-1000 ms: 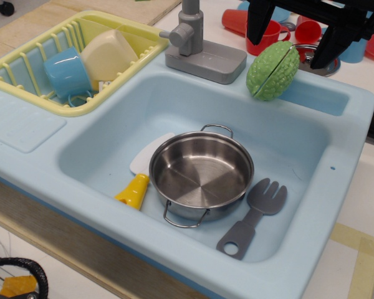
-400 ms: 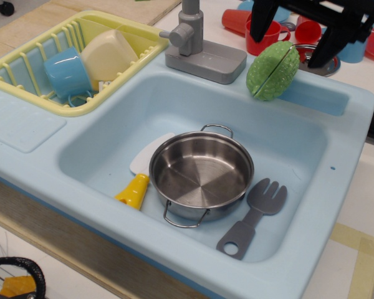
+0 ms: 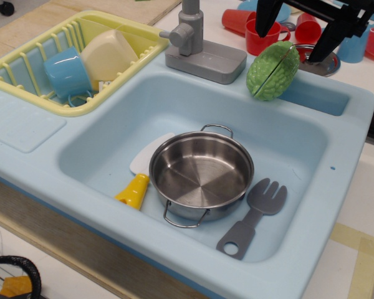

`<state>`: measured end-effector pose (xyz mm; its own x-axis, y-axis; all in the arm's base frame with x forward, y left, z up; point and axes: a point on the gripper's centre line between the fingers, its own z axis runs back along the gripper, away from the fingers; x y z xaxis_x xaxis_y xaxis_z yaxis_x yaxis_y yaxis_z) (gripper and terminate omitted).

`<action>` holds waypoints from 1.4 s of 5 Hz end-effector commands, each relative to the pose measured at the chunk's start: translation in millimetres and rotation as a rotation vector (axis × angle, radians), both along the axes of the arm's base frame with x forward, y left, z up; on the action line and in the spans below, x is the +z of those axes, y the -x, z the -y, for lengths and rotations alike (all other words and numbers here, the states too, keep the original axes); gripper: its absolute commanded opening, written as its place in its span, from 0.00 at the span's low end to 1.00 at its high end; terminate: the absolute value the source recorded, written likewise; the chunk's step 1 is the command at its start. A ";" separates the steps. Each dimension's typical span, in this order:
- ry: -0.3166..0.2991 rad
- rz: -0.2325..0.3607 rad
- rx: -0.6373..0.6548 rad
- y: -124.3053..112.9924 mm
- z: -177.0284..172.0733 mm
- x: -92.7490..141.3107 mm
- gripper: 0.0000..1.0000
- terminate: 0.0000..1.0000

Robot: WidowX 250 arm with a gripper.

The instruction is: Put green squash into pot or pan

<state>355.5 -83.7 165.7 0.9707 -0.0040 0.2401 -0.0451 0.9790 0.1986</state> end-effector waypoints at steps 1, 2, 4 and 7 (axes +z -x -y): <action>0.040 -0.010 0.033 -10.4 -8.3 1.2 1.00 0.00; 0.074 -0.075 0.050 -17.1 -9.9 -10.6 1.00 0.00; 0.108 -0.058 0.090 -12.4 -8.0 -20.7 0.00 0.00; 0.068 -0.037 0.163 11.6 -1.7 -2.5 0.00 0.00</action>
<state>332.7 -84.3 149.6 0.9717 0.1933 0.1361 -0.2151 0.9617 0.1700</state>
